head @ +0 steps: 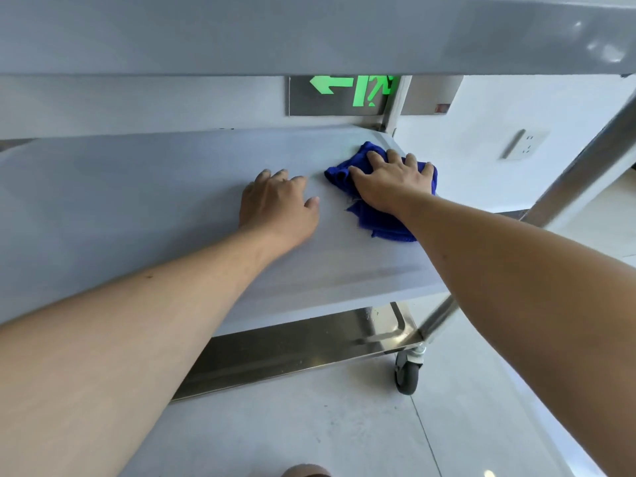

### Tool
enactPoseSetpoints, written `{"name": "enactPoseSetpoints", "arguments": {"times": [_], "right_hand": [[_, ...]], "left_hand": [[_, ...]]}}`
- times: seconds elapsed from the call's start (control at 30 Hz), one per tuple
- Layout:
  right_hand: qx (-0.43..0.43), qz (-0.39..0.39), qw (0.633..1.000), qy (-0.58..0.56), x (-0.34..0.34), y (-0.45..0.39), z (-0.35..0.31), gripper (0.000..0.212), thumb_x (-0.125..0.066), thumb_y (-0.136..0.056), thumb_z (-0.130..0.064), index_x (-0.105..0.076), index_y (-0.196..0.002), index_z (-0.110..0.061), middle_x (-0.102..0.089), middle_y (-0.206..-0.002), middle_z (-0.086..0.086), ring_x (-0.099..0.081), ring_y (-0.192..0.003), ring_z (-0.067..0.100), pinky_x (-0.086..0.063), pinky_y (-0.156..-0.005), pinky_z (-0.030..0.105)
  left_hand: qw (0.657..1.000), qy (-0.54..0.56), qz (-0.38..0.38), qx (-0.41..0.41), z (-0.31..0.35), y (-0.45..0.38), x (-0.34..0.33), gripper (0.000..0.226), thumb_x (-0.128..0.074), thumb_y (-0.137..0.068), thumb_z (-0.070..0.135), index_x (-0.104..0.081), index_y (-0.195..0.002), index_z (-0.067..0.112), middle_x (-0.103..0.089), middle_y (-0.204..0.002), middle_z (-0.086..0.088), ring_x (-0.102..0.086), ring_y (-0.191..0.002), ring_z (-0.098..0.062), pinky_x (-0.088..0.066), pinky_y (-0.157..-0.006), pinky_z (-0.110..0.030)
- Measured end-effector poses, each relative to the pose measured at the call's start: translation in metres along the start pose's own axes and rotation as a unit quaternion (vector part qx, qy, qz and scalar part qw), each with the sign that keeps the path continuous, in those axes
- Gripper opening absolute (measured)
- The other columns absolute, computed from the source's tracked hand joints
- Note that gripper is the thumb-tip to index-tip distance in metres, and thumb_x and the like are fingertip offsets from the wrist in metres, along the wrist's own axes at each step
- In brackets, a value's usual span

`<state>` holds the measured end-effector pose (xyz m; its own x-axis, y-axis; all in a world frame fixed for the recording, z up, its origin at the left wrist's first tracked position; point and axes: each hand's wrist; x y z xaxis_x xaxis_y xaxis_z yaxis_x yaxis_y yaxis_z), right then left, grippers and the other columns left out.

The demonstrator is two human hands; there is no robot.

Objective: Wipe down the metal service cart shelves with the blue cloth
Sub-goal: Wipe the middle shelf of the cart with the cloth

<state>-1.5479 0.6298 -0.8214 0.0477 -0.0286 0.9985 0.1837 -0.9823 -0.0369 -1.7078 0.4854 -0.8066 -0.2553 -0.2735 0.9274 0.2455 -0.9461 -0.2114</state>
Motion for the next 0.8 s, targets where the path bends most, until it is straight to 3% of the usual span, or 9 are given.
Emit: {"name": "enactPoseSetpoints", "arguments": {"times": [0.2,0.43,0.63,0.8], "right_hand": [[0.005,-0.011,1.000,-0.010,0.005,-0.039,-0.016,0.066,-0.019,-0.087,-0.068,-0.048,-0.135,-0.033,-0.041,-0.154,0.006,-0.028,-0.143,0.036,-0.017,-0.111,0.062],[0.022,-0.014,1.000,-0.015,0.009,-0.062,-0.026,0.067,-0.020,-0.090,-0.068,-0.045,-0.141,-0.033,-0.040,-0.154,0.007,-0.027,-0.145,0.036,-0.016,-0.112,0.062],[0.042,-0.023,0.999,-0.002,0.007,-0.064,-0.039,0.072,-0.014,-0.087,-0.074,-0.043,-0.142,-0.037,-0.037,-0.157,0.008,-0.028,-0.144,0.037,-0.012,-0.113,0.062],[0.081,-0.025,0.996,0.000,0.004,-0.048,-0.090,0.071,-0.015,-0.088,-0.073,-0.044,-0.142,-0.036,-0.037,-0.156,0.007,-0.029,-0.142,0.036,-0.013,-0.111,0.062]], "left_hand": [[1.000,-0.013,0.006,0.009,-0.023,0.005,0.003,0.041,-0.045,-0.094,0.041,-0.060,-0.120,0.014,-0.057,-0.124,-0.011,-0.042,-0.124,-0.035,-0.038,-0.102,-0.041],[0.999,-0.006,0.000,0.053,-0.041,0.014,0.006,0.045,-0.046,-0.095,0.043,-0.057,-0.130,0.017,-0.045,-0.147,-0.014,-0.031,-0.140,-0.034,-0.028,-0.114,-0.040],[0.997,-0.027,0.010,0.077,-0.064,0.020,0.032,0.044,-0.046,-0.094,0.043,-0.060,-0.124,0.013,-0.054,-0.134,-0.016,-0.040,-0.130,-0.034,-0.034,-0.107,-0.039],[0.994,-0.042,0.022,0.095,-0.088,0.026,0.049,0.043,-0.044,-0.093,0.042,-0.060,-0.119,0.012,-0.060,-0.118,-0.010,-0.045,-0.119,-0.034,-0.041,-0.098,-0.041]]}}
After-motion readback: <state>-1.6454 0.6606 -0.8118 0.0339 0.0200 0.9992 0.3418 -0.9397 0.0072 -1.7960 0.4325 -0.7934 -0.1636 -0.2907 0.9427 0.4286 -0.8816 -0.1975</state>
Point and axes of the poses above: each hand's wrist, its own y-axis away from the middle knuckle, its own x-axis out of the back of the hand, z = x × y
